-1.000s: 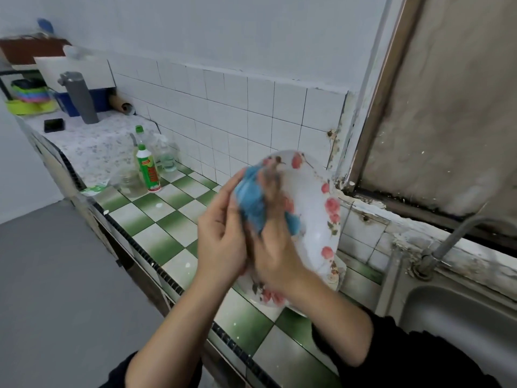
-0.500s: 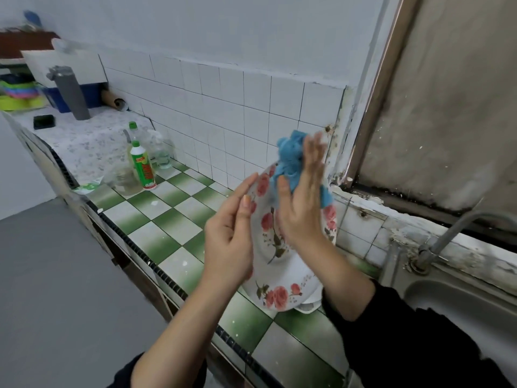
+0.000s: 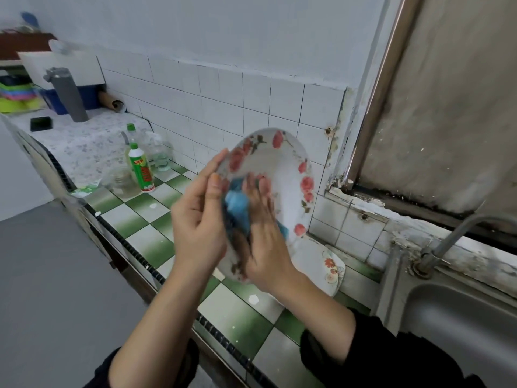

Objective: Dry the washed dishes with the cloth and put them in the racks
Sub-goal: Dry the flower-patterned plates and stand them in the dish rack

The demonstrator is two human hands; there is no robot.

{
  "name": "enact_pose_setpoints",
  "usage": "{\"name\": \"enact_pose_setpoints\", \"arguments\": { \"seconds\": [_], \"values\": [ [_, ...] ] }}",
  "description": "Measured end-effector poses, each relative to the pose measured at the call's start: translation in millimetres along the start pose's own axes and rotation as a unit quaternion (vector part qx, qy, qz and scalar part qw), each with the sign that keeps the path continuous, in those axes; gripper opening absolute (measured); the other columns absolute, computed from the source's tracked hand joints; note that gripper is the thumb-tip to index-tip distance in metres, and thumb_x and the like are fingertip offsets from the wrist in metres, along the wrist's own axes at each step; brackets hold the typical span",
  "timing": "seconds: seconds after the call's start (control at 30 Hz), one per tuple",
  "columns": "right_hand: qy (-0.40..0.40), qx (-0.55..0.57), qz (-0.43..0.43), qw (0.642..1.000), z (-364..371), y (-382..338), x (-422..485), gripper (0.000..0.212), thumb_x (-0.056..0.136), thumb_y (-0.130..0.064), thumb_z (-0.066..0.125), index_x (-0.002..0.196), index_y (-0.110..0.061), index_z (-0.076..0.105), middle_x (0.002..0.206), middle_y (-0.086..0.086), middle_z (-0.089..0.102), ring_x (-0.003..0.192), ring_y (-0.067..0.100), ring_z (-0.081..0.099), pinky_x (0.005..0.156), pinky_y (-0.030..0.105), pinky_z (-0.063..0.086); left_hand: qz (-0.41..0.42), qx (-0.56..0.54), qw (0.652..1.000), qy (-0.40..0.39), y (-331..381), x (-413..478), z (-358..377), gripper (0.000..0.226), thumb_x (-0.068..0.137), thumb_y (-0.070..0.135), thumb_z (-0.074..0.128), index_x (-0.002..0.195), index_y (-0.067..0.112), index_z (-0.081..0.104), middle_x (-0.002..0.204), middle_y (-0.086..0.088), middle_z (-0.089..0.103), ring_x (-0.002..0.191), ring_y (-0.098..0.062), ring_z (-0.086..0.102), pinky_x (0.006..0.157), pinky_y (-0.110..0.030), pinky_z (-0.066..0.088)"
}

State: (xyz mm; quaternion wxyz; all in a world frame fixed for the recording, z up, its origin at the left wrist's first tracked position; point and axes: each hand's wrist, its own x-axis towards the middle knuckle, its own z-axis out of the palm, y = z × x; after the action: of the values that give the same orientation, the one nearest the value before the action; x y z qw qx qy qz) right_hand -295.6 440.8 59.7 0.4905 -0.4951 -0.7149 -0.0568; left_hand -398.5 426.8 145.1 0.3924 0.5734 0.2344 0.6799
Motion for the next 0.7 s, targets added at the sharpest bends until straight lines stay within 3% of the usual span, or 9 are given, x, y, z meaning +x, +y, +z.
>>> {"name": "enact_pose_setpoints", "arguments": {
  "seconds": [0.07,0.17,0.3,0.37,0.43,0.5,0.53,0.63,0.7],
  "values": [
    [-0.043,-0.078,0.004,0.996,-7,23,-12,0.063,0.102,-0.054,0.018,0.155,-0.022,0.004,0.163,-0.002,0.0,0.151,0.013,-0.008,0.123,0.047,0.002,-0.002,0.006,1.0,0.01,0,6,-14,0.031,0.101,0.009,0.043,0.129,0.02,0.052,0.111,0.022,0.069,0.109,-0.003,0.064,0.089,-0.018,0.051],
    [0.006,-0.185,0.091,0.979,-21,60,0,0.064,0.1,-0.06,0.011,0.154,-0.028,-0.003,0.162,-0.006,-0.009,0.149,0.014,-0.017,0.121,0.052,0.0,-0.025,0.003,1.0,0.016,-5,2,-21,0.027,0.099,0.021,0.049,0.125,0.024,0.056,0.112,0.021,0.069,0.108,-0.006,0.065,0.087,-0.021,0.054],
    [0.132,-0.108,0.127,0.977,-27,45,35,0.069,0.1,-0.059,0.016,0.154,-0.018,-0.002,0.161,-0.001,-0.004,0.149,0.012,-0.016,0.121,0.036,-0.011,-0.034,-0.002,0.999,-0.024,-12,-8,-2,0.029,0.095,0.018,0.045,0.118,0.025,0.06,0.121,0.016,0.065,0.111,-0.009,0.064,0.092,-0.024,0.052],
    [0.1,-0.017,0.072,0.992,-15,23,31,0.069,0.102,-0.053,0.02,0.153,-0.013,-0.002,0.162,-0.001,-0.004,0.15,0.013,-0.013,0.123,0.036,-0.006,-0.029,0.01,0.999,-0.033,-13,-9,5,0.029,0.097,0.015,0.044,0.119,0.025,0.06,0.121,0.02,0.064,0.114,-0.008,0.063,0.097,-0.023,0.049],
    [-0.021,0.027,-0.02,0.999,-4,10,9,0.068,0.102,-0.05,0.023,0.154,-0.009,0.004,0.164,0.004,0.0,0.152,0.019,-0.003,0.123,0.041,-0.001,-0.039,0.019,0.999,-0.009,-18,-5,-1,0.029,0.1,0.012,0.044,0.12,0.025,0.059,0.115,0.023,0.066,0.111,-0.005,0.064,0.094,-0.02,0.049],
    [-0.148,-0.037,-0.098,0.983,-5,24,-14,0.068,0.1,-0.056,0.019,0.156,-0.019,0.005,0.163,-0.002,0.002,0.152,0.02,-0.003,0.122,0.042,-0.004,-0.067,0.012,0.997,0.028,-25,-1,-17,0.029,0.102,0.009,0.043,0.12,0.024,0.06,0.108,0.023,0.069,0.106,-0.003,0.065,0.088,-0.02,0.052],
    [-0.174,-0.105,-0.124,0.971,-8,39,-20,0.067,0.099,-0.059,0.017,0.156,-0.026,0.001,0.163,-0.005,0.001,0.151,0.019,-0.007,0.122,0.043,-0.006,-0.085,0.002,0.996,0.041,-27,-2,-25,0.028,0.102,0.011,0.043,0.119,0.023,0.061,0.107,0.021,0.07,0.105,-0.004,0.066,0.086,-0.02,0.053],
    [-0.136,-0.272,-0.055,0.951,-20,81,-20,0.066,0.098,-0.063,0.015,0.152,-0.039,-0.014,0.161,-0.007,-0.01,0.148,0.021,-0.022,0.116,0.057,-0.001,-0.114,0.003,0.993,0.033,-30,-10,-35,0.028,0.096,0.022,0.046,0.118,0.025,0.063,0.111,0.011,0.072,0.105,-0.01,0.067,0.082,-0.02,0.054],
    [-0.054,-0.276,0.041,0.959,-29,90,-4,0.068,0.097,-0.065,0.015,0.152,-0.037,-0.015,0.16,-0.006,-0.015,0.147,0.021,-0.023,0.119,0.053,-0.008,-0.118,-0.002,0.993,0.016,-28,-14,-30,0.03,0.092,0.025,0.048,0.118,0.025,0.063,0.113,0.006,0.071,0.106,-0.012,0.067,0.083,-0.022,0.055]
  ]
}}
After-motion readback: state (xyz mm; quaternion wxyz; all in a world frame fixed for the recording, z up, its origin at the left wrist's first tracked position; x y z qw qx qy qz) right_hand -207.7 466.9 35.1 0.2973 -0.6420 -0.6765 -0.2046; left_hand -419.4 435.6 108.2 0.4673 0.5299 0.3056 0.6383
